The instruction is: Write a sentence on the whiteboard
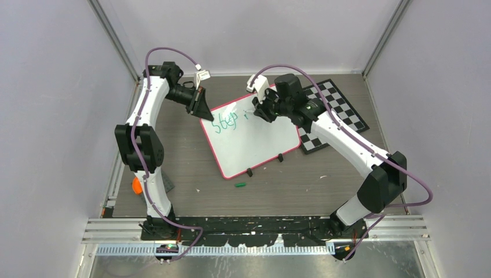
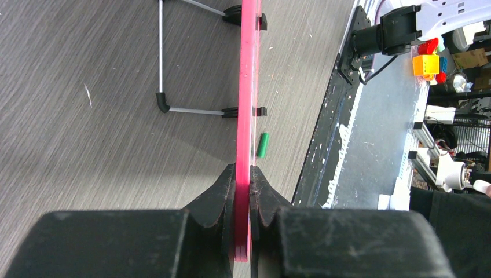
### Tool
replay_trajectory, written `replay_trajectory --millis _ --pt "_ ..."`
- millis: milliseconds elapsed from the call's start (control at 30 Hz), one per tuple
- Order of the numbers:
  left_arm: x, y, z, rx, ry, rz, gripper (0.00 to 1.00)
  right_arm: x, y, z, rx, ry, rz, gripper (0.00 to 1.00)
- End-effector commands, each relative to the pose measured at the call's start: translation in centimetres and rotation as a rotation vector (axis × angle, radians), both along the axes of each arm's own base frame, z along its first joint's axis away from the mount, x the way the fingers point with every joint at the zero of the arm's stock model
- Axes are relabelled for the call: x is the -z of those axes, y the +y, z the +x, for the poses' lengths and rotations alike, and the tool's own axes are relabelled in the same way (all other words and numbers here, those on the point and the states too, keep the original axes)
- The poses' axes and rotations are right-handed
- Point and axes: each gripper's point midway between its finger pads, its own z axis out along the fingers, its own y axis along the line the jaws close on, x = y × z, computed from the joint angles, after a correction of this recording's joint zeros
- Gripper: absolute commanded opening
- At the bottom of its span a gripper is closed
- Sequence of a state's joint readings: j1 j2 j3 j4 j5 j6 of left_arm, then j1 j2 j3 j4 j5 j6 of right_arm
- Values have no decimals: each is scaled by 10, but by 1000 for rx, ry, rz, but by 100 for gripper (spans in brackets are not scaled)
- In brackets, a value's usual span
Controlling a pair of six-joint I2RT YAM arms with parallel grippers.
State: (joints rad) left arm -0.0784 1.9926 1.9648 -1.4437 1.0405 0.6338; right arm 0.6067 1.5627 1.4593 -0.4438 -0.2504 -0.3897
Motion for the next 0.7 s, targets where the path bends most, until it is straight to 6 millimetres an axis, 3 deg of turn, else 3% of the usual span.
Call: replay_trajectory --millis 0,467,667 --pt "-4 1 -5 17 -42 26 1 -32 -7 -6 20 -71 61 0" --pt "-4 1 -6 14 -40 27 1 -16 -6 8 40 -55 14 0" --pt "-3 1 -5 15 -40 30 1 -2 -8 5 34 -28 -22 0"
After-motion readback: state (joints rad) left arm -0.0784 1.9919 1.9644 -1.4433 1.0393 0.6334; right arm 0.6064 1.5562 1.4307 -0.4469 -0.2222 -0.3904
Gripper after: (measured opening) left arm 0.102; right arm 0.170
